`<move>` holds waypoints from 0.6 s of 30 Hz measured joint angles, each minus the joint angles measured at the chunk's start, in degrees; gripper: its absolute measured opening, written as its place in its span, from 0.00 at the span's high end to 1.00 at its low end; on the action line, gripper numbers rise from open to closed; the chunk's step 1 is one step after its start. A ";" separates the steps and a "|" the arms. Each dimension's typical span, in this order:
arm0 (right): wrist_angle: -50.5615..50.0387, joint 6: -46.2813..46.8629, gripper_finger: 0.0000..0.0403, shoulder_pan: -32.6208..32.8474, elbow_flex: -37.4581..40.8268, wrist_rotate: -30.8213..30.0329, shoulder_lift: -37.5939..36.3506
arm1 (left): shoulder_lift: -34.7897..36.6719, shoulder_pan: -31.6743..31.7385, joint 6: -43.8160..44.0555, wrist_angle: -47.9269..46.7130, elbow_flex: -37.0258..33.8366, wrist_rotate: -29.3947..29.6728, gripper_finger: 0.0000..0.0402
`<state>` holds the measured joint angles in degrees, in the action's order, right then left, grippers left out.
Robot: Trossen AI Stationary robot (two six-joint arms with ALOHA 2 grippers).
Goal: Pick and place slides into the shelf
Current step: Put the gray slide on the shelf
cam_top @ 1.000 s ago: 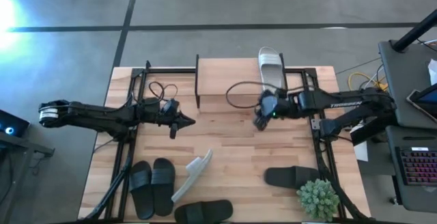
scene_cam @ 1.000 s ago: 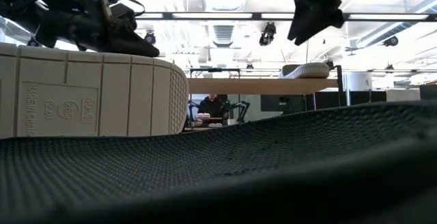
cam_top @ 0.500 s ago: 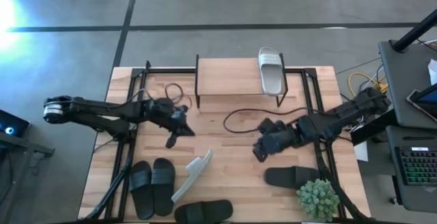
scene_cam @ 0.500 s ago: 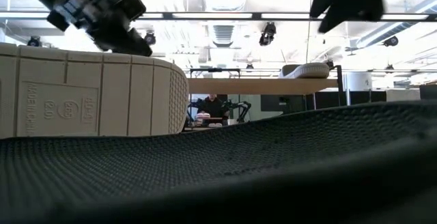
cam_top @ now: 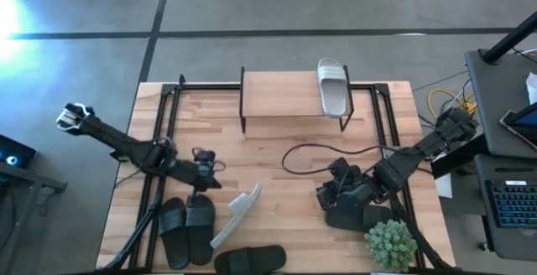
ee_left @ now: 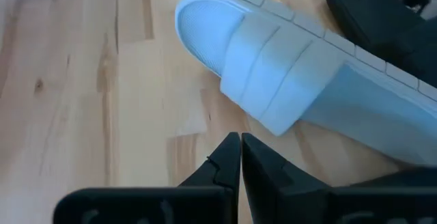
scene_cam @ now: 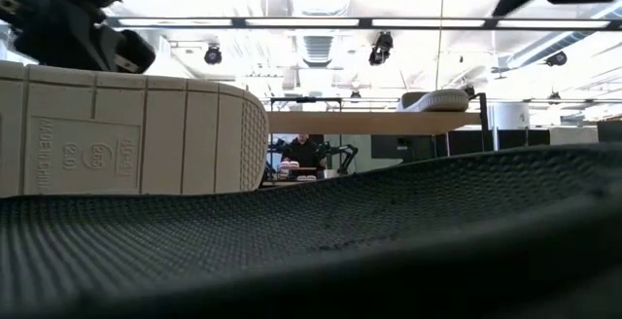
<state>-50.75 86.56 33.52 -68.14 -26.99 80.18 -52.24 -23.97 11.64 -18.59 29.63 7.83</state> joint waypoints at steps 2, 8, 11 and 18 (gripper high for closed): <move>-0.09 0.03 0.64 -0.07 -0.12 0.39 0.54 | -0.79 -3.66 3.34 1.64 -0.44 3.75 1.00; -0.31 0.83 0.64 -0.11 -0.13 3.16 1.44 | -4.40 -13.43 11.56 5.04 -0.15 13.60 1.00; -0.88 1.32 0.64 -0.15 -0.13 4.76 1.40 | -6.18 -15.99 19.09 5.05 -0.06 14.83 0.95; -2.93 1.34 0.64 -0.15 -0.13 6.05 1.40 | -11.11 -20.43 27.03 7.44 0.74 17.75 0.74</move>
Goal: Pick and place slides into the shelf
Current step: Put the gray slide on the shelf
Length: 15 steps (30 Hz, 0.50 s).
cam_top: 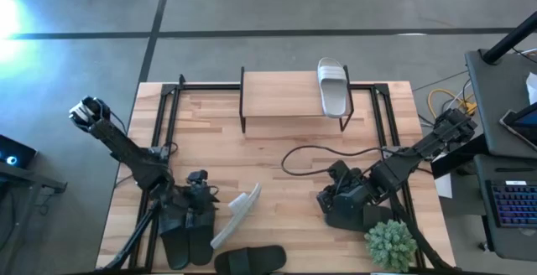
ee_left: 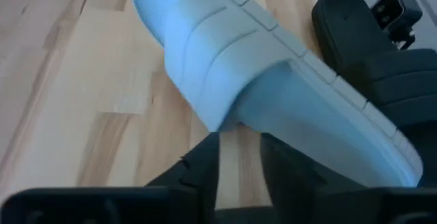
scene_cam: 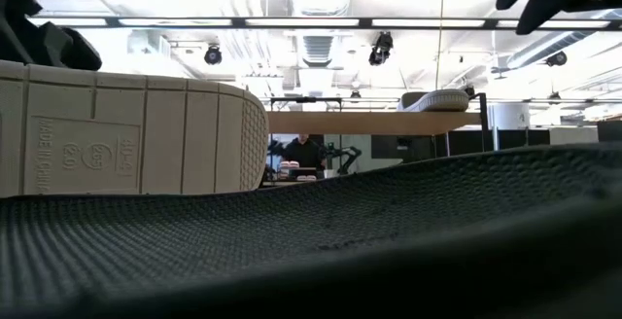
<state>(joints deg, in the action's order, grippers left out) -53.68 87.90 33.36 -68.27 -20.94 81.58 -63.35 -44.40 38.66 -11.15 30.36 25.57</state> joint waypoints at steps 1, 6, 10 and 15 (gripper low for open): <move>-0.22 0.00 0.64 0.00 0.00 0.13 0.00 | -0.75 -0.64 0.04 0.27 0.38 0.91 0.71; -0.58 0.00 0.64 0.00 0.00 0.18 0.00 | -5.89 -3.98 0.07 0.23 3.03 8.24 0.64; -0.56 0.21 0.64 0.00 0.00 0.15 0.00 | -11.07 -4.96 3.20 0.23 4.16 14.23 0.63; -0.76 0.63 0.64 0.00 0.00 0.03 -0.02 | -15.67 -4.84 4.48 3.41 4.39 18.23 0.63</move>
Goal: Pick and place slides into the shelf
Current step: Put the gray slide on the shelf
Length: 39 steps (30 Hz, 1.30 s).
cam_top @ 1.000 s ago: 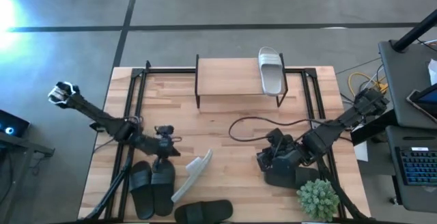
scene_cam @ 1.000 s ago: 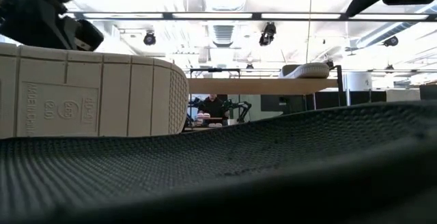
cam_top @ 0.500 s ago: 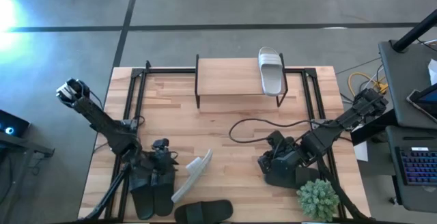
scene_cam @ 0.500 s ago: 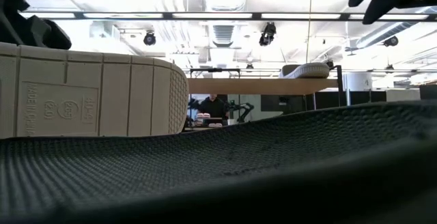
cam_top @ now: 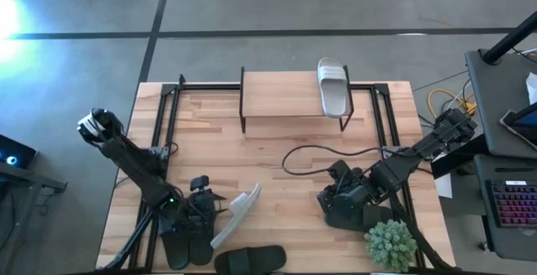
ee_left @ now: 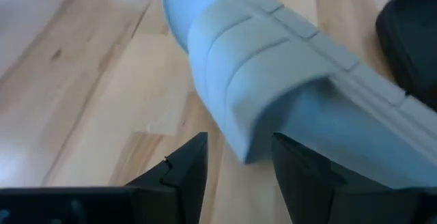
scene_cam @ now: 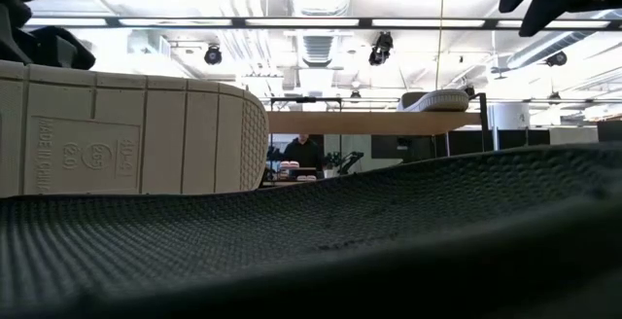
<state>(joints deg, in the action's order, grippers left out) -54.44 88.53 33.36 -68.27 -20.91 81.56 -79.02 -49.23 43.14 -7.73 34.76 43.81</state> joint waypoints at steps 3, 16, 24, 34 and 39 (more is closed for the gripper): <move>-0.71 0.00 0.64 -0.02 0.00 -0.11 0.00 | -2.22 0.57 -0.37 3.20 -0.40 1.54 0.63; -1.19 0.10 0.64 0.33 0.01 -1.81 -0.02 | -10.11 11.29 -13.76 17.91 -0.52 3.67 0.86; -18.62 13.31 0.70 7.15 -5.64 -15.46 -0.20 | -1.54 17.84 -24.86 17.78 3.45 3.07 0.99; -35.36 34.51 0.73 10.14 -7.30 -31.47 -0.35 | 0.66 34.19 -51.36 -3.11 26.85 2.28 1.00; -35.80 37.93 0.74 8.43 -6.38 -45.27 -1.43 | -3.20 46.77 -60.03 -5.41 35.52 -2.60 1.00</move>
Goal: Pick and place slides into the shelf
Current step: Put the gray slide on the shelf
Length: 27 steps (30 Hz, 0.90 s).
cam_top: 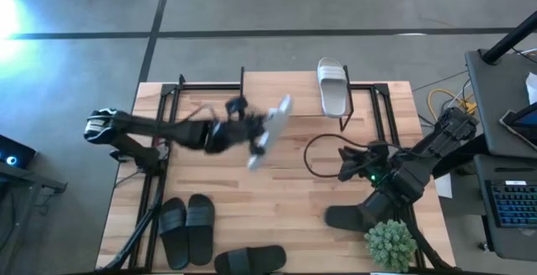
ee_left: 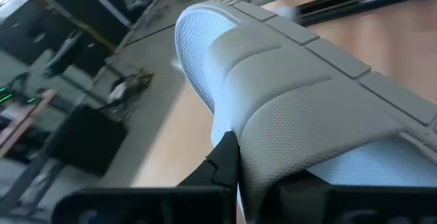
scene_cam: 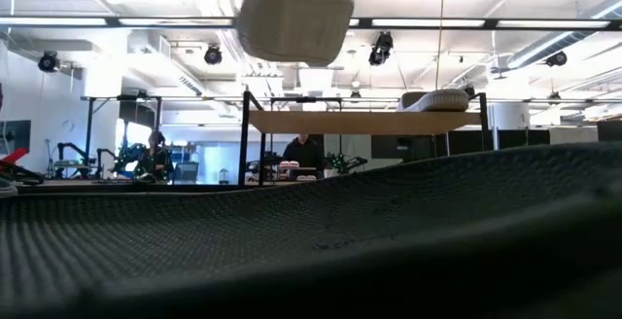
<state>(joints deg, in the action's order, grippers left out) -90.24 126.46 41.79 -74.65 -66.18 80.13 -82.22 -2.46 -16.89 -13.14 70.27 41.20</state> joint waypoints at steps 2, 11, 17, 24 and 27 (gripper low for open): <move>0.39 0.29 0.74 -0.35 0.02 -6.31 -0.36 | -2.36 4.93 -1.62 -0.55 3.53 -0.73 1.00; 0.51 -2.49 0.74 -1.53 -1.25 -23.94 -5.00 | -22.18 19.83 -1.46 -14.33 27.59 -7.35 1.00; 0.51 -4.20 0.74 -4.66 -2.05 -23.93 -8.76 | -37.76 21.35 0.00 -28.83 51.30 -8.13 1.00; 0.59 -8.09 0.74 -6.68 -1.91 -23.57 -10.40 | -45.82 21.76 -0.31 -36.90 63.74 -7.87 0.98; 0.98 -8.26 0.74 -6.95 -1.90 -23.50 -10.26 | -45.23 21.91 -2.57 -34.91 61.65 -8.07 0.90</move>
<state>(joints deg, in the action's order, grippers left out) -89.26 118.20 34.84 -76.55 -89.68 69.87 -127.44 19.44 -19.46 -48.05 131.93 33.13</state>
